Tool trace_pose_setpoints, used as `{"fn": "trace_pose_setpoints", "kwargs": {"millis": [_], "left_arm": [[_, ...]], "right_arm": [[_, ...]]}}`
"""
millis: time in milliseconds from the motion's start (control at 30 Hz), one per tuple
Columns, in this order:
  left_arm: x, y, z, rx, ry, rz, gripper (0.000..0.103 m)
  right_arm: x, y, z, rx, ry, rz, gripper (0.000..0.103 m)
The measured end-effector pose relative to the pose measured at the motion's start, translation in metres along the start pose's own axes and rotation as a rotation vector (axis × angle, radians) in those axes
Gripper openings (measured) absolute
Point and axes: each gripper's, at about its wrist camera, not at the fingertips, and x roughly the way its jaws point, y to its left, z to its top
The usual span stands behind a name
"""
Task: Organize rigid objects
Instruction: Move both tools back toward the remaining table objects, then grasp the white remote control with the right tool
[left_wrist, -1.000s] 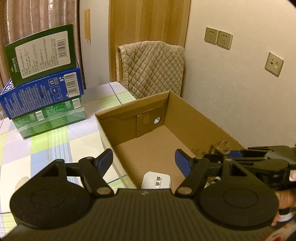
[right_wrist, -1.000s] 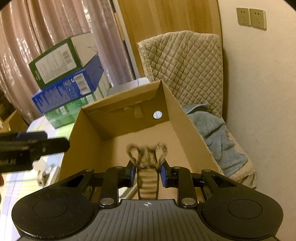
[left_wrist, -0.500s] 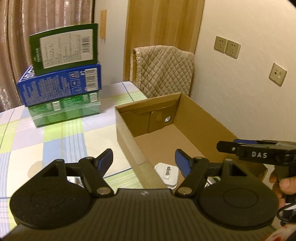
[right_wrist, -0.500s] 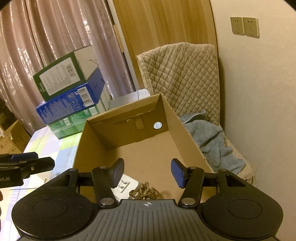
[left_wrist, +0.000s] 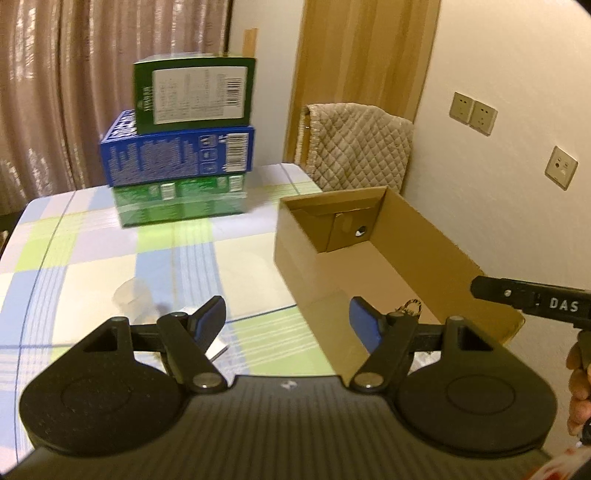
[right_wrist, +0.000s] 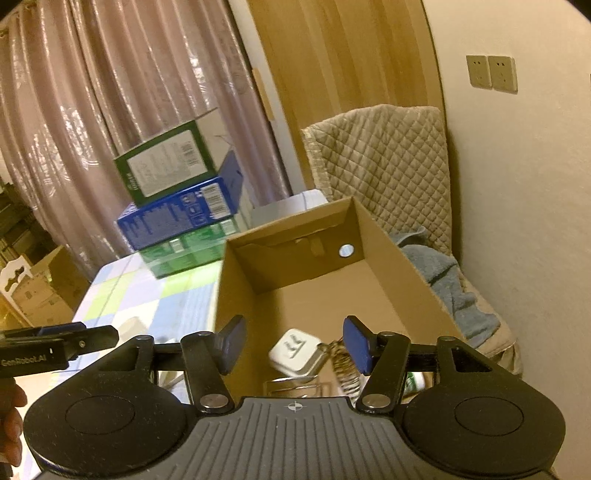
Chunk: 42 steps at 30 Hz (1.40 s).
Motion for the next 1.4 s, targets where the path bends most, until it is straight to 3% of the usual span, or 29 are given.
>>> {"fn": "trace_pose_setpoints", "kwargs": {"millis": [700,1400], "left_arm": [[-0.098,0.092,-0.073,-0.128,-0.015,0.179,0.07],[-0.099,0.122,-0.092,-0.159,0.014,0.212,0.07]], "right_arm": [[-0.031,0.084,-0.043,-0.073,0.034,0.122,0.061],[-0.013,0.129,-0.064,-0.142,0.085,0.176,0.062]]}}
